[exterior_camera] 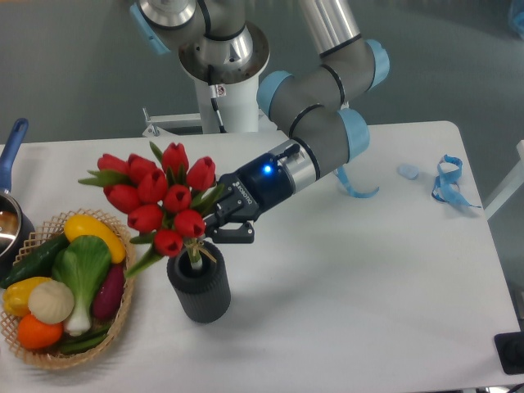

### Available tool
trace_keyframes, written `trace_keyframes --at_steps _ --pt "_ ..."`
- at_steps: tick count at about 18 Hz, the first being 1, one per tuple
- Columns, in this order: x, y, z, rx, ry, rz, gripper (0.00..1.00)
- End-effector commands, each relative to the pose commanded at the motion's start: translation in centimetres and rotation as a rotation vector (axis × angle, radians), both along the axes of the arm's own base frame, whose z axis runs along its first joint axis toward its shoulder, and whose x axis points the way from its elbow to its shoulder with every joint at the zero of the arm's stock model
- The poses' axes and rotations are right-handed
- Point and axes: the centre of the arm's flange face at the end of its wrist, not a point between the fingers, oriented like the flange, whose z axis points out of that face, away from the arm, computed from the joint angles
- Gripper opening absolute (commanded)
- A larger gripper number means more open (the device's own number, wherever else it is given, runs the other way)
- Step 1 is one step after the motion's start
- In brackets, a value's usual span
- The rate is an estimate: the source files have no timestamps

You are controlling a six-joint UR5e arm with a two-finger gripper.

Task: Insert the flowers into the vase
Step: 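Lower the tulip stems into the black vase opening, then open the gripper to release the tulips in the vase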

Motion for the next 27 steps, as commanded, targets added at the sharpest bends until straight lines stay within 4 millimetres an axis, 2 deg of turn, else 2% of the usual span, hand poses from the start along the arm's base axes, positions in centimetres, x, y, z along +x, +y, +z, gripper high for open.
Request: trace_keyframes --at_steps 10,13,15,17,20,24,25,27 --pt "0.4 0.4 -6.7 -0.013 -0.009 -0.014 0.16" --pt "0.5 0.4 -7.4 -0.011 -0.006 -0.014 0.2" --pt "0.4 0.3 -7.2 -0.006 -0.002 -0.013 0.24" --pt "0.4 0.3 -7.0 -0.004 0.002 -0.011 0.35" --pt "-0.4 -0.3 -6.5 0.002 0.011 0.004 0.7" --pt "-0.5 -1.1 -6.6 0.015 0.034 0.017 0.89" --pt "-0.5 -1.1 -6.6 0.018 0.039 0.017 0.91" --pt "-0.9 -1.4 -6.4 0.022 0.046 0.024 1.0"
